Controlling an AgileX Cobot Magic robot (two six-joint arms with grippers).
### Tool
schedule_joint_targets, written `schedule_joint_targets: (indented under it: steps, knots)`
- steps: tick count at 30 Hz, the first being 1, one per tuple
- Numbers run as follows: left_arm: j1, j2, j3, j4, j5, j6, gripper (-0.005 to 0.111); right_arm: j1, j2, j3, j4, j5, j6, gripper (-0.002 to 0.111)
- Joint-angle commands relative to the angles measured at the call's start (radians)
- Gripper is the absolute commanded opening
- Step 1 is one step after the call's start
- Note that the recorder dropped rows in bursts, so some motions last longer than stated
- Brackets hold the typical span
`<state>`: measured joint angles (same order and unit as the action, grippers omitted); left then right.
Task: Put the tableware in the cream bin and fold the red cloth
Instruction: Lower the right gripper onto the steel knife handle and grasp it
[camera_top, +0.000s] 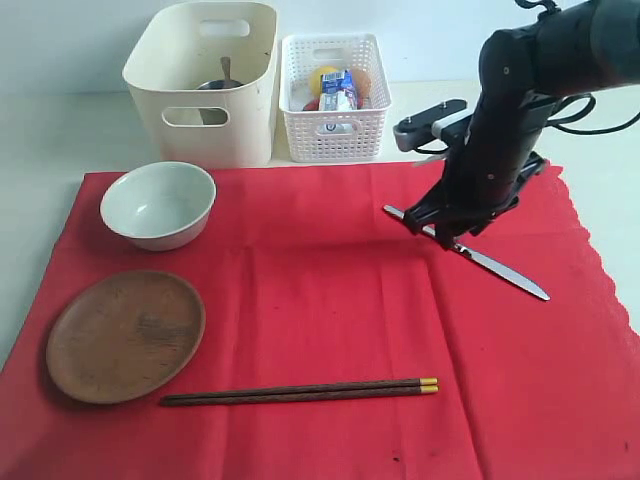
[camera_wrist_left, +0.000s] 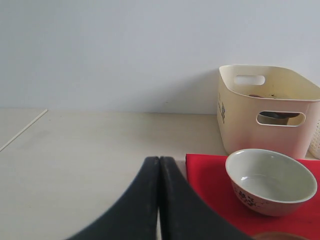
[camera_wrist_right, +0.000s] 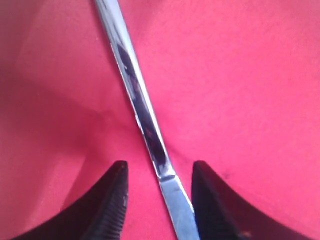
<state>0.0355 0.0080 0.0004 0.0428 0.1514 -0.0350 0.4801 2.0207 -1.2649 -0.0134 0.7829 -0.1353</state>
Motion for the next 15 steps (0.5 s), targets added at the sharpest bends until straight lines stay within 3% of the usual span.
schedule_joint_targets:
  steps: [1, 12, 15]
  knots:
    - [0.003, -0.003, 0.0, -0.005, -0.004, 0.0, 0.0, -0.005, 0.006, 0.003, 0.004, -0.052, 0.003, 0.049]
    - [0.003, -0.003, 0.0, -0.005, -0.004, 0.0, 0.0, -0.005, 0.07, 0.003, 0.043, -0.076, -0.056, 0.048]
    - [0.003, -0.003, 0.0, -0.005, -0.004, 0.0, 0.0, -0.005, 0.077, 0.003, 0.043, -0.076, -0.085, 0.043]
